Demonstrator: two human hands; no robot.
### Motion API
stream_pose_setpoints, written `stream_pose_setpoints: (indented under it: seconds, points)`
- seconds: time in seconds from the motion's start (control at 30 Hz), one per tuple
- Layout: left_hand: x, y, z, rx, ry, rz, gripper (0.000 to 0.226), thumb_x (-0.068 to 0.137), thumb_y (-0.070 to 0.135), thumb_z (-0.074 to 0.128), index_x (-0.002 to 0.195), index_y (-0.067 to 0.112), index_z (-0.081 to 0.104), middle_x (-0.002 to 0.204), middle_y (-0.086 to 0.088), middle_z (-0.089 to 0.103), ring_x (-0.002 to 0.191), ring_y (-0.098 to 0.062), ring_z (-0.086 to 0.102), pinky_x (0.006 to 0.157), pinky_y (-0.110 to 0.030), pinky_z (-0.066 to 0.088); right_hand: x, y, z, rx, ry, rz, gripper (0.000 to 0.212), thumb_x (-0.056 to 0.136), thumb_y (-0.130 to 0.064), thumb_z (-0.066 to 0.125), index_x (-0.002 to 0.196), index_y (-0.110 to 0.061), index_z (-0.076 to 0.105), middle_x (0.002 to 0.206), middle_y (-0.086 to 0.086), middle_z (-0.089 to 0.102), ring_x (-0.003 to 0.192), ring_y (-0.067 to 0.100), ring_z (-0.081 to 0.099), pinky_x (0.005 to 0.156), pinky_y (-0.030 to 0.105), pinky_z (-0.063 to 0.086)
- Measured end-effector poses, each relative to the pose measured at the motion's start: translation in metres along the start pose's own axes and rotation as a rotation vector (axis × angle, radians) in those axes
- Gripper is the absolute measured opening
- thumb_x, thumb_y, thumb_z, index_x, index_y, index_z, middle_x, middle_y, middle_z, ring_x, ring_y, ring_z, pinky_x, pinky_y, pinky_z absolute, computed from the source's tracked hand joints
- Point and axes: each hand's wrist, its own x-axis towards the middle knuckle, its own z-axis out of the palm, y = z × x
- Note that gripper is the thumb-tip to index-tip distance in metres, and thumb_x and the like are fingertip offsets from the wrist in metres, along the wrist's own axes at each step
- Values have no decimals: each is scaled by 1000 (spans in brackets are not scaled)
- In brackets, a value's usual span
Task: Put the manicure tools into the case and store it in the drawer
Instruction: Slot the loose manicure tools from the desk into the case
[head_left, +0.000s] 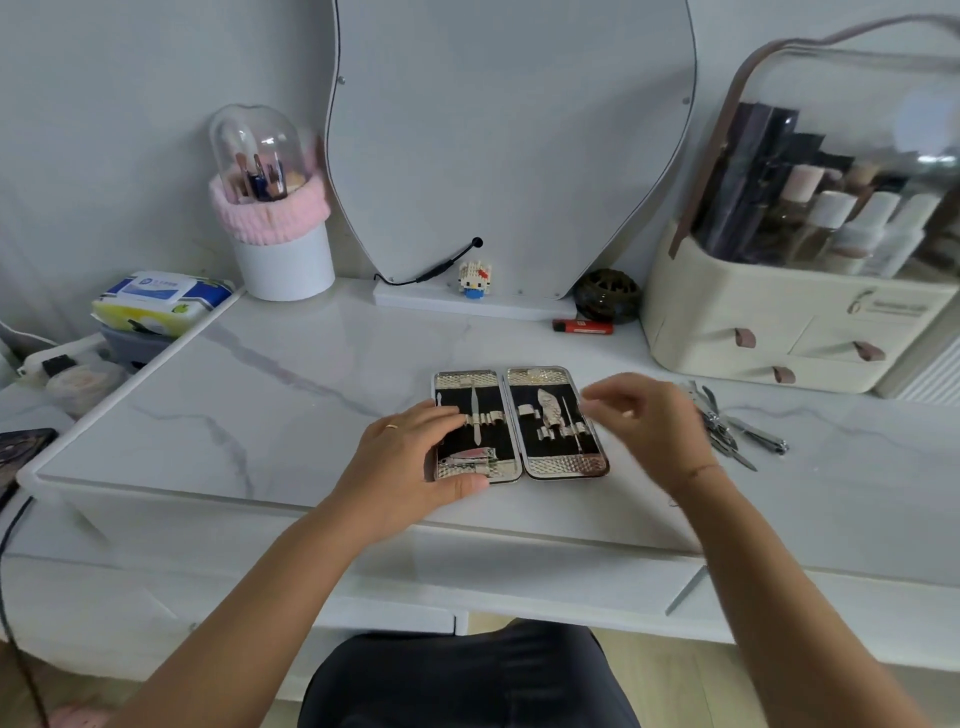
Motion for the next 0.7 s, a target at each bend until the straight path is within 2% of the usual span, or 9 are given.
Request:
stream_pose_setpoints:
  seconds: [0.07, 0.17, 0.27, 0.43, 0.7]
  points:
    - [4, 1, 2, -3, -18, 6, 103, 57, 94, 31, 135, 29, 47, 143, 14, 43, 134, -6, 35, 114, -38, 23, 3, 24, -23, -101, 154, 124, 8, 77, -20, 74, 84, -16, 73, 76, -2, 68, 69, 7, 60, 69, 14, 42]
    - [10, 3, 1, -55, -43, 13, 103, 55, 92, 39, 135, 28, 48, 143, 10, 43, 133, -5, 34, 112, -28, 22, 8, 55, -42, -240, 232, 261, 15, 76, -24, 74, 86, -13, 72, 84, 8, 66, 76, 20, 57, 72, 26, 40]
    - [17, 1, -2, -81, -46, -26, 106, 54, 89, 41, 138, 25, 44, 146, 10, 38, 134, -7, 27, 108, -21, 18, 14, 70, -46, -331, 174, 329, 23, 74, -25, 75, 93, -11, 70, 90, 9, 59, 84, 25, 55, 75, 29, 40]
    - [21, -1, -1, -44, -37, -77, 117, 53, 97, 22, 141, 23, 42, 150, 10, 31, 137, -11, 25, 112, -31, 20, 18, 75, -42, -371, 189, 405, 22, 78, -17, 69, 99, -11, 69, 100, 12, 65, 98, 31, 57, 82, 34, 44]
    - [20, -4, -1, -80, -38, -86, 109, 57, 95, 24, 136, 23, 48, 148, 12, 34, 135, -10, 31, 110, -30, 24, 16, 74, -40, -365, 231, 403, 15, 81, -14, 60, 92, -13, 72, 100, 12, 68, 97, 32, 58, 79, 34, 44]
